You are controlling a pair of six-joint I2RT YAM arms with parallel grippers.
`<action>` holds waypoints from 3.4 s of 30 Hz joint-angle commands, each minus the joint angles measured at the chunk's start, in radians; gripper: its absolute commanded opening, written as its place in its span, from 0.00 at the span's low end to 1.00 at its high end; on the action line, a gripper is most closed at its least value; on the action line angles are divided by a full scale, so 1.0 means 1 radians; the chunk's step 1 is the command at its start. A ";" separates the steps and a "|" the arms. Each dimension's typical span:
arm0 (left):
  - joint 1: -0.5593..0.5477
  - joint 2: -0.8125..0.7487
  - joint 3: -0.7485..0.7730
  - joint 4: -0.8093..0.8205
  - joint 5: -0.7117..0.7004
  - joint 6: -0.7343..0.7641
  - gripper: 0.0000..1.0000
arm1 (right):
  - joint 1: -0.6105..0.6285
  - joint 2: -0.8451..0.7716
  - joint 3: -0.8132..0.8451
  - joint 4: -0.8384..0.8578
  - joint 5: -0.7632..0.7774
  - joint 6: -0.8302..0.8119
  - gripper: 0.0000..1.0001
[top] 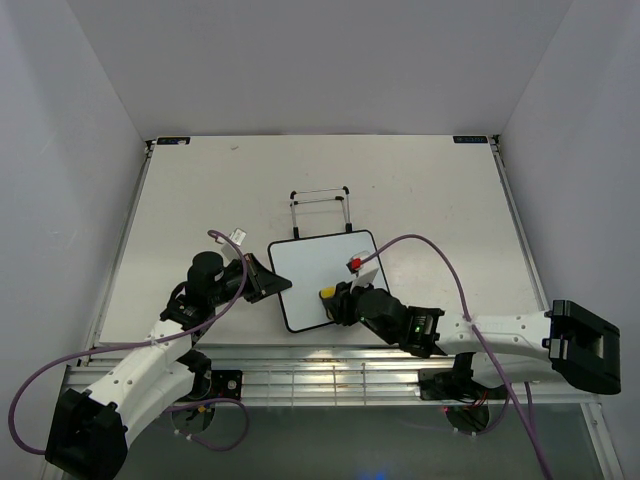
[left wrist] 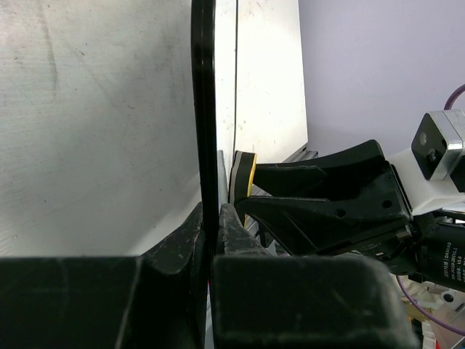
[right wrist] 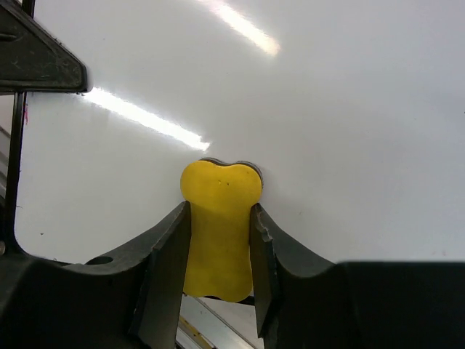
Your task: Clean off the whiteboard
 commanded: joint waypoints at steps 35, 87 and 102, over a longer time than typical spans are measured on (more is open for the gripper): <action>-0.031 0.007 0.069 -0.001 0.159 0.106 0.00 | -0.582 0.024 0.057 -0.079 -0.793 -0.171 0.37; -0.034 -0.080 0.120 -0.133 0.136 0.169 0.00 | -1.017 -0.036 -0.052 -0.130 -0.922 -0.145 0.36; -0.032 -0.154 0.154 -0.205 0.080 0.225 0.00 | -1.167 -0.263 0.098 -0.484 -0.891 -0.197 0.38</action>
